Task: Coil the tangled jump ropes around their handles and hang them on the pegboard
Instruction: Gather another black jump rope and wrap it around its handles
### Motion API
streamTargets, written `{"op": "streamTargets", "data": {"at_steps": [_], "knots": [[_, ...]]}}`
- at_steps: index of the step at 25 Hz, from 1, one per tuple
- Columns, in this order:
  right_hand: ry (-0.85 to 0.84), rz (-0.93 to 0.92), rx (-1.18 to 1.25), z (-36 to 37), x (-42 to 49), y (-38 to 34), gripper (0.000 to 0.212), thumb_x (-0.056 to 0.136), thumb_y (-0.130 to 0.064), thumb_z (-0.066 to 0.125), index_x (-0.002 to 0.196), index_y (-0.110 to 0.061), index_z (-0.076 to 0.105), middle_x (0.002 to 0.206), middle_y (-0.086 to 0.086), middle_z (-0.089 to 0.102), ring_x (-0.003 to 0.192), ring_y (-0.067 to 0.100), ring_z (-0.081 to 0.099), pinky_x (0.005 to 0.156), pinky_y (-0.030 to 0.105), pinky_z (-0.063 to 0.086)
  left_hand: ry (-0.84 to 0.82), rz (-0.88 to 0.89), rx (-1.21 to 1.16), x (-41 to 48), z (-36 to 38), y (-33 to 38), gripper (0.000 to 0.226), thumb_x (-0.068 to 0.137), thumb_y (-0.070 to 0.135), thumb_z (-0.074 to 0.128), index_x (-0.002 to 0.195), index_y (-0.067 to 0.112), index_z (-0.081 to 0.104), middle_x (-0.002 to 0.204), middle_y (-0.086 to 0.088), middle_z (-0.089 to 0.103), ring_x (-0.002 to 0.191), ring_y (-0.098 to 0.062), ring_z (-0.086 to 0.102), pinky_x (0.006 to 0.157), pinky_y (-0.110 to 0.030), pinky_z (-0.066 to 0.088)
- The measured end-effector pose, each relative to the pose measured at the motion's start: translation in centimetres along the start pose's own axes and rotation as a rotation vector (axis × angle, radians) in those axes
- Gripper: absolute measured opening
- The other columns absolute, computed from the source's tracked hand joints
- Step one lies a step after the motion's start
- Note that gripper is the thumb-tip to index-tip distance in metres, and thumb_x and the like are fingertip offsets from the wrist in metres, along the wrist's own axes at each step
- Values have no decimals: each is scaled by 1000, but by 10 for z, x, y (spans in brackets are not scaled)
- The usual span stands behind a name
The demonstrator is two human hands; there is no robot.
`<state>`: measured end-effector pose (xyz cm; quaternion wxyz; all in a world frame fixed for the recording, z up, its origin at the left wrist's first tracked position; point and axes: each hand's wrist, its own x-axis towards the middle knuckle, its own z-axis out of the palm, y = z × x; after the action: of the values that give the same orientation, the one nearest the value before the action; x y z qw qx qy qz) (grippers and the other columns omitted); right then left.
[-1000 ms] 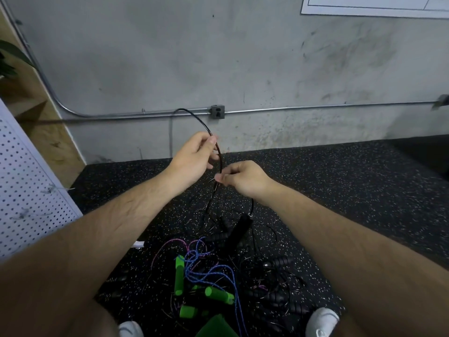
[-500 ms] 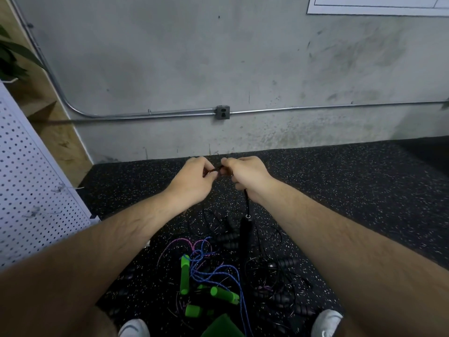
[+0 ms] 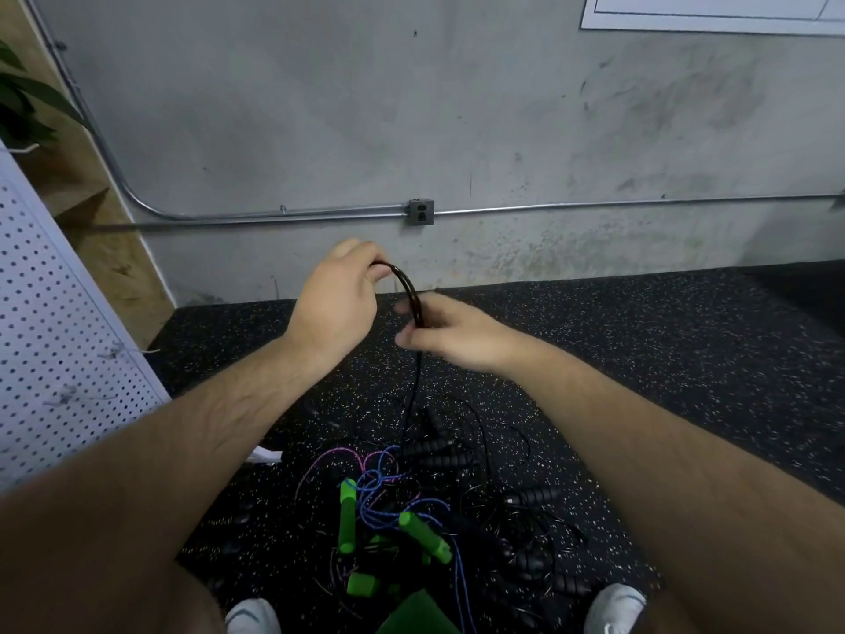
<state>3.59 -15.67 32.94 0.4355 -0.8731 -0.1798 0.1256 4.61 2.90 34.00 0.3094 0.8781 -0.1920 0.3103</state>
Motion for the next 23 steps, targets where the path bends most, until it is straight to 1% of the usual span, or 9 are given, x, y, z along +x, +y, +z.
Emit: {"op": "streamTargets", "data": {"at_steps": [3, 5, 7, 10, 13, 16, 18, 21, 23], "knots": [[-46, 34, -135, 4, 3, 17, 24, 103, -37, 53, 104, -21, 70, 97, -10, 76, 87, 8, 62, 87, 32, 49, 119, -92, -17, 5, -6, -7, 14, 101, 16, 57, 106, 13, 70, 105, -1, 53, 97, -5, 43, 92, -10, 34], [4, 64, -56, 0, 2, 14, 27, 105, -35, 48, 102, -18, 69, 87, -9, 78, 76, 13, 58, 77, 37, 50, 202, -141, 195, 4, -9, -8, 20, 98, 28, 62, 117, 22, 67, 118, -2, 50, 110, -16, 41, 101, -31, 34], [120, 31, 79, -7, 0, 5, 24, 105, -33, 50, 102, -17, 68, 84, -6, 78, 71, 17, 56, 70, 37, 47, 194, -132, 188, -1, -8, -3, 26, 96, 24, 64, 120, 18, 60, 117, -3, 51, 107, -18, 46, 98, -38, 40], [299, -70, 313, -14, 2, -13, 21, 104, -27, 53, 97, -14, 69, 82, 2, 77, 62, 19, 51, 61, 35, 44, -293, -317, -338, -16, 12, 13, 16, 100, 21, 57, 114, 29, 56, 99, 1, 66, 79, -17, 62, 69, -39, 54], [434, -135, 478, -22, 9, -22, 25, 104, -25, 54, 102, -4, 67, 82, 5, 76, 53, 12, 49, 52, 25, 43, -737, -416, -567, -31, 36, 18, 17, 104, 19, 51, 115, 27, 61, 98, 0, 76, 68, -11, 56, 55, -28, 41], [396, -72, 525, -31, 10, -13, 23, 101, -20, 55, 115, -5, 64, 87, 0, 75, 63, 13, 52, 52, 23, 42, -531, -379, -512, -21, 44, 20, 19, 106, 18, 47, 106, 23, 66, 77, 4, 71, 55, -5, 49, 53, -28, 35], [190, 51, 317, -31, 4, 1, 33, 91, -11, 57, 124, -13, 62, 95, -2, 72, 73, 16, 55, 59, 26, 43, -316, -435, -610, -6, 40, 22, 21, 107, 21, 45, 109, 24, 65, 74, 5, 63, 48, 0, 46, 53, -26, 35], [-133, 123, 36, -9, -3, 20, 26, 92, -18, 65, 117, -21, 65, 105, -1, 74, 82, 12, 61, 69, 29, 47, -226, -524, -851, 7, 34, 21, 21, 108, 23, 43, 115, 20, 63, 76, 2, 61, 49, -2, 41, 50, -17, 35], [-62, 106, 56, 2, -1, 20, 11, 99, -21, 61, 105, -17, 69, 96, 0, 77, 76, 11, 60, 68, 30, 48, -217, -539, -875, 9, 37, 15, 23, 108, 26, 45, 114, 17, 64, 83, -4, 64, 55, -7, 38, 51, -21, 31]]}}
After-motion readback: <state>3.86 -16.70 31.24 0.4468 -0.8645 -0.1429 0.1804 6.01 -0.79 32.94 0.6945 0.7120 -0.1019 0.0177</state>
